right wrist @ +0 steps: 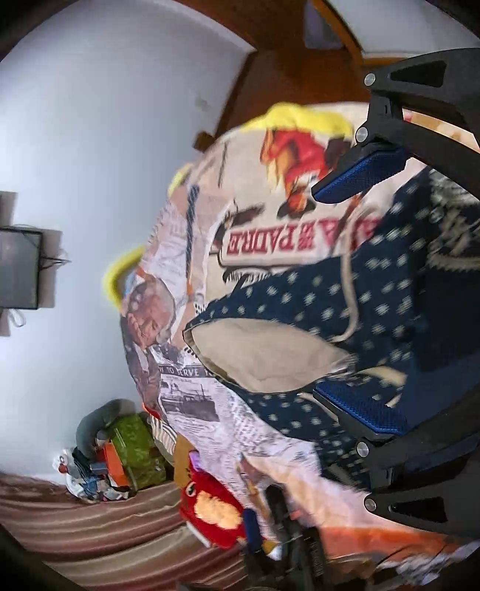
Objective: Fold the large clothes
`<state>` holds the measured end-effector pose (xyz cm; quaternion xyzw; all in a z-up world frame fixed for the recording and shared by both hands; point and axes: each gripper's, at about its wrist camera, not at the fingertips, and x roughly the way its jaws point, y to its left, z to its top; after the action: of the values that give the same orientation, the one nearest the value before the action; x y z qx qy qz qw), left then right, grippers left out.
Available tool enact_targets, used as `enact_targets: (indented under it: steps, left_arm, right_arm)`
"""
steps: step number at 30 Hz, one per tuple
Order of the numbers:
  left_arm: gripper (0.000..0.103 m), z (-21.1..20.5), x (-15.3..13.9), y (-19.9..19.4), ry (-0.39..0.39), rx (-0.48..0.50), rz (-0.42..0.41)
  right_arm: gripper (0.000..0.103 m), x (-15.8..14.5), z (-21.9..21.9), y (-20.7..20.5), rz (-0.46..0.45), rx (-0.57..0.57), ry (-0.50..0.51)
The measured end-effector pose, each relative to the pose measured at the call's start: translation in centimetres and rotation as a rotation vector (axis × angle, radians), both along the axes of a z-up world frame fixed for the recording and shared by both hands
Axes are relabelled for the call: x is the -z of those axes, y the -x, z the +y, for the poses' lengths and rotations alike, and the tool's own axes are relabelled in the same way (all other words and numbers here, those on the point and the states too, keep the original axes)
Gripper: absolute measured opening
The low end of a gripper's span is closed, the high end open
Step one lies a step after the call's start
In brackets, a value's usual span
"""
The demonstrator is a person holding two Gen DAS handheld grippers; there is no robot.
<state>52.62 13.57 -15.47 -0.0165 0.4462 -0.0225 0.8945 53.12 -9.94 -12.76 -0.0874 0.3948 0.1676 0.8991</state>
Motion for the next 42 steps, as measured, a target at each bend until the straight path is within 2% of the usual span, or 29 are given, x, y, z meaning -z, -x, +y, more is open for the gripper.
enact_targets:
  steps: [6, 10, 12, 15, 18, 19, 22, 24, 27, 30, 36, 42]
  left_arm:
    - [0.071, 1.3, 4.5, -6.0, 0.106, -0.067, 0.085]
    - [0.071, 1.8, 6.5, -8.6, 0.185, -0.093, 0.115]
    - [0.071, 1.8, 7.3, -9.4, 0.207, -0.096, 0.120]
    - [0.071, 1.6, 8.5, -10.7, 0.232, -0.102, 0.145]
    - [0.064, 1.2, 9.0, -11.4, 0.243, -0.105, 0.134]
    - [0.062, 1.0, 9.0, -11.6, 0.246, -0.105, 0.128]
    - [0.049, 0.7, 9.1, -11.5, 0.262, -0.116, 0.113]
    - [0.034, 0.3, 9.1, -11.3, 0.250, -0.112, 0.107]
    - [0.016, -0.5, 8.2, -10.6, 0.221, -0.072, 0.100]
    - [0.013, -1.7, 6.2, -9.2, 0.201, -0.004, 0.089]
    - [0.011, -3.1, 1.4, -4.1, 0.206, 0.106, 0.047]
    - [0.011, -4.5, -1.0, 2.0, 0.177, 0.199, 0.043]
  right_arm:
    - [0.096, 3.8, 0.9, -8.0, 0.178, 0.065, -0.142]
    - [0.096, 7.0, 0.7, -12.3, 0.318, 0.114, -0.293]
    - [0.096, 8.3, 0.9, -13.6, 0.344, 0.150, -0.323]
    - [0.096, 9.3, 2.1, -14.5, 0.325, 0.104, -0.327]
    - [0.093, 10.2, 3.1, -15.0, 0.303, 0.075, -0.337]
    - [0.090, 10.3, 3.4, -15.0, 0.284, 0.073, -0.335]
    - [0.070, 10.3, 4.1, -14.6, 0.251, 0.060, -0.316]
    - [0.053, 10.2, 4.4, -14.3, 0.241, 0.042, -0.301]
    - [0.035, 9.9, 4.4, -13.3, 0.234, 0.017, -0.316]
    - [0.024, 9.5, 4.2, -12.3, 0.237, -0.005, -0.323]
    - [0.016, 7.7, 3.7, -8.6, 0.233, -0.070, -0.327]
    - [0.015, 5.1, 1.8, -2.4, 0.213, -0.114, -0.336]
